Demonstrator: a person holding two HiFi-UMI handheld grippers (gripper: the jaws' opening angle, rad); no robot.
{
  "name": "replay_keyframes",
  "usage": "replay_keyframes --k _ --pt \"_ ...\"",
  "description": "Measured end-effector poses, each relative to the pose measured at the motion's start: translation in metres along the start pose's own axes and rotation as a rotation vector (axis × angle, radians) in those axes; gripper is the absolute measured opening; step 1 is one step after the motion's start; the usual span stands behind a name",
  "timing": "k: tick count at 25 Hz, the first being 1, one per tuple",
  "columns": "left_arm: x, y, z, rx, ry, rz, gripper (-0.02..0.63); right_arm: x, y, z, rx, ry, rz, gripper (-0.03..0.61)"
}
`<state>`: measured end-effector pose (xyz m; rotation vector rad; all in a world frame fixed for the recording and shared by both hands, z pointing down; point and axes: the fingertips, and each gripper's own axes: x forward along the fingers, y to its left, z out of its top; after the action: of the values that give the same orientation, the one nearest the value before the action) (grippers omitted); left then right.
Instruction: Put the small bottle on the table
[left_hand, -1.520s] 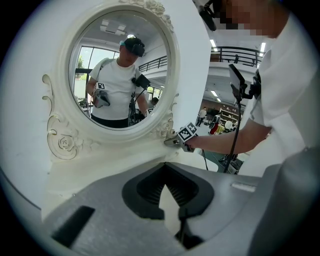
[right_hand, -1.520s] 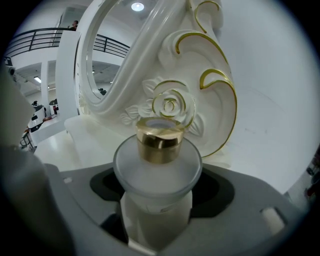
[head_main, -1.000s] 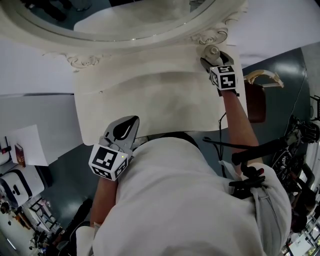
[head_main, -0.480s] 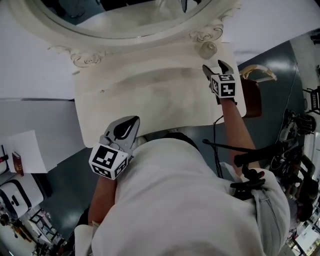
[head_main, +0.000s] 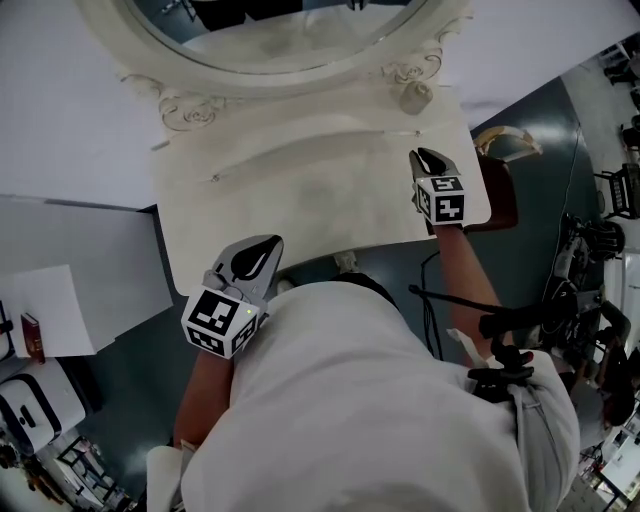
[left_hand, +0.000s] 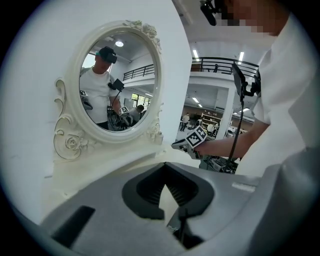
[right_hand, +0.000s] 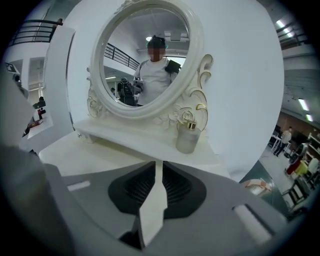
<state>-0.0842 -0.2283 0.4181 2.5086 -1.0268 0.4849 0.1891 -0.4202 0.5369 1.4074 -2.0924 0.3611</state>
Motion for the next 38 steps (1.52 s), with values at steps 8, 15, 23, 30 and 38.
replay_keyframes --k 8,15,23,30,38 --pt "-0.034 0.000 -0.019 0.020 -0.008 -0.040 0.003 -0.045 0.067 -0.010 -0.004 0.011 0.042 0.002" --pt "-0.063 -0.001 -0.036 0.036 -0.016 -0.070 0.003 -0.078 0.143 -0.017 0.001 0.014 0.138 0.002" --pt "-0.100 0.001 -0.064 0.050 -0.002 -0.100 0.003 -0.117 0.230 -0.020 -0.019 -0.011 0.212 0.002" --pt "-0.123 0.001 -0.085 0.052 0.005 -0.117 0.003 -0.137 0.285 -0.025 -0.047 -0.032 0.257 0.002" --pt "-0.136 0.003 -0.096 0.046 0.013 -0.137 0.003 -0.150 0.331 -0.024 -0.093 -0.037 0.316 0.000"
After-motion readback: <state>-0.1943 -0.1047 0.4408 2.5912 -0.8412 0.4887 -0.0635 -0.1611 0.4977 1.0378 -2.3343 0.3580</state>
